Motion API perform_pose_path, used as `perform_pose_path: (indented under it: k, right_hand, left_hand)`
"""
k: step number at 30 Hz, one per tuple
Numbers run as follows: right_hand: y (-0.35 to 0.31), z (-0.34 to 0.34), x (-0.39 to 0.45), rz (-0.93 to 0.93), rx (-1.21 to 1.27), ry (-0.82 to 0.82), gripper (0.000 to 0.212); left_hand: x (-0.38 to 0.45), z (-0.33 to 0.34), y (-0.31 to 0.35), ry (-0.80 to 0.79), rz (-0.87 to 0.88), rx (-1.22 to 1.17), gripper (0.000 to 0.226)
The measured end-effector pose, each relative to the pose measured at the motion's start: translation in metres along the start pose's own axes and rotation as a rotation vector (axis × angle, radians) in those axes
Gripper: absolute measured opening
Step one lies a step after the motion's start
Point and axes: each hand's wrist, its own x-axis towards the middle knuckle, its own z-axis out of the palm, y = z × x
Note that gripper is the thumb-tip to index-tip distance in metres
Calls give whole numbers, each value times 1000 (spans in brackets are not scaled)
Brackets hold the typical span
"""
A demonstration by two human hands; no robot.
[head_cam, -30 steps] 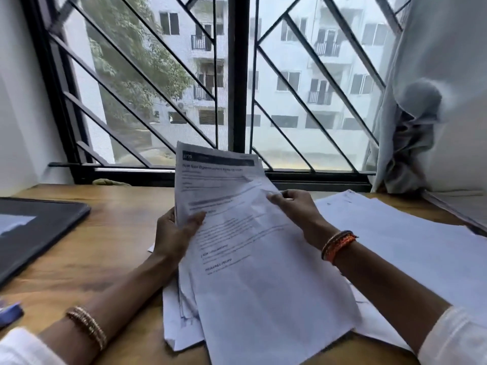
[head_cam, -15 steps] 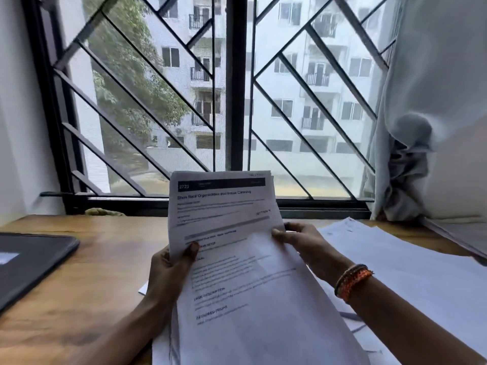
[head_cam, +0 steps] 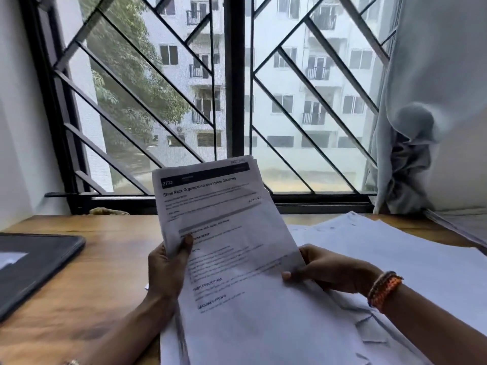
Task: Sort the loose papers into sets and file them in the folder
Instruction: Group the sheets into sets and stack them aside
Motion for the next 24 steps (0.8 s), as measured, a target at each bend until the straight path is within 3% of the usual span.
perform_pose_path:
  k: [7, 9, 12, 18, 21, 24]
  right_hand:
    - [1, -16, 3, -95, 48, 188, 23]
    - [-6, -29, -2, -150, 30, 347, 24]
    - [-14, -54, -17, -262, 64, 669, 8]
    - [-16, -104, -42, -225, 173, 1175, 27]
    - [-15, -114, -52, -220, 233, 1254, 29]
    - [-9, -112, -52, -222, 269, 1209, 22]
  left_hand:
    - [-2, 3, 5, 18, -16, -22, 19]
    - [-3, 3, 7, 38, -18, -15, 20]
    - [-4, 4, 9, 44, -33, -40, 18]
    - [4, -1, 10, 37, -133, -57, 19]
    - [5, -3, 19, 23, -110, -36, 20]
    - [4, -1, 24, -7, -138, -22, 23]
